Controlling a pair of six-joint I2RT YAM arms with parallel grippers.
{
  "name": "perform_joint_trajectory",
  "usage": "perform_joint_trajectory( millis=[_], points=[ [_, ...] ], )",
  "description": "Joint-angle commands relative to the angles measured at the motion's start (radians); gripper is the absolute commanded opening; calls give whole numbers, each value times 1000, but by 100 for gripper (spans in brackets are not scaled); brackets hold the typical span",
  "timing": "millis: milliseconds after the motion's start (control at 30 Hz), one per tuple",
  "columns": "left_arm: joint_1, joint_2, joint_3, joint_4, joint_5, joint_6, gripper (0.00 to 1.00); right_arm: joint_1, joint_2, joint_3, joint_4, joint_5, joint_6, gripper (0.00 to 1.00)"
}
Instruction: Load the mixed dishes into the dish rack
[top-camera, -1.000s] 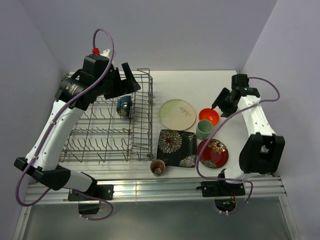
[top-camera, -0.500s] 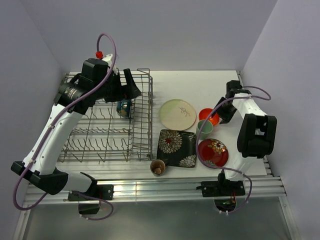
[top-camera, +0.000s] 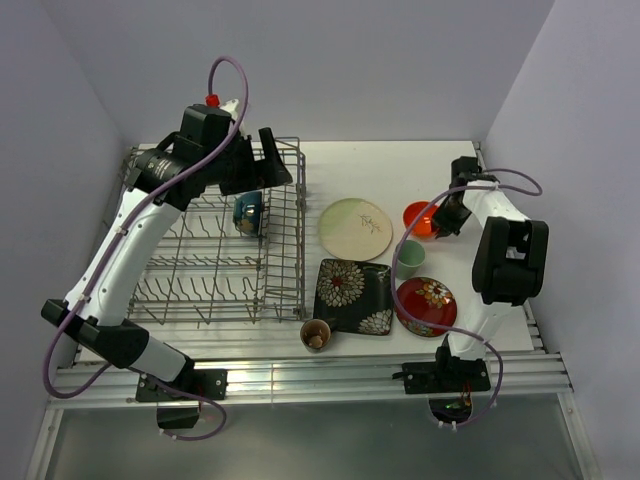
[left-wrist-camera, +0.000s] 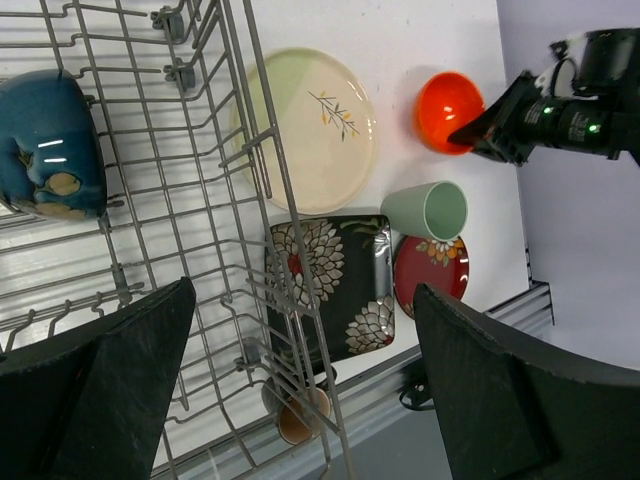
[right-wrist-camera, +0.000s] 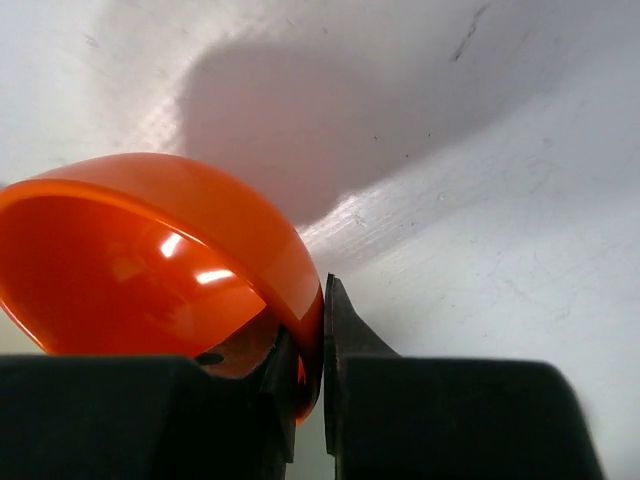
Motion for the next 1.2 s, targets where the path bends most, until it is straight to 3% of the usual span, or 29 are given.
perform_joint_trajectory(
  millis=[0, 100, 167, 267, 333, 600, 833, 1167],
  points=[
    [0, -11, 61, 11, 25, -22, 97, -5, -130, 115, 4, 56, 40, 0],
    [1, 6, 91, -4, 71, -26, 99, 11, -167, 245, -33, -25, 51, 0],
    [0, 6, 92, 10, 114, -32, 99, 27, -134, 386, -77, -168, 45, 0],
    [4, 0, 76, 60, 221, -46, 99, 109, -48, 624, -270, -305, -16, 0],
    [10, 5, 73, 77, 284, -65, 99, 201, -36, 719, -312, -339, -55, 0],
    [98, 22, 61, 88, 461, -178, 99, 371, -111, 600, -292, -601, -93, 0],
    [115, 11, -50, 113, 536, -227, 99, 438, -132, 568, -277, -664, -102, 0],
    [115, 46, -57, 129, 590, -266, 99, 540, -128, 629, -260, -728, -47, 0]
  ],
)
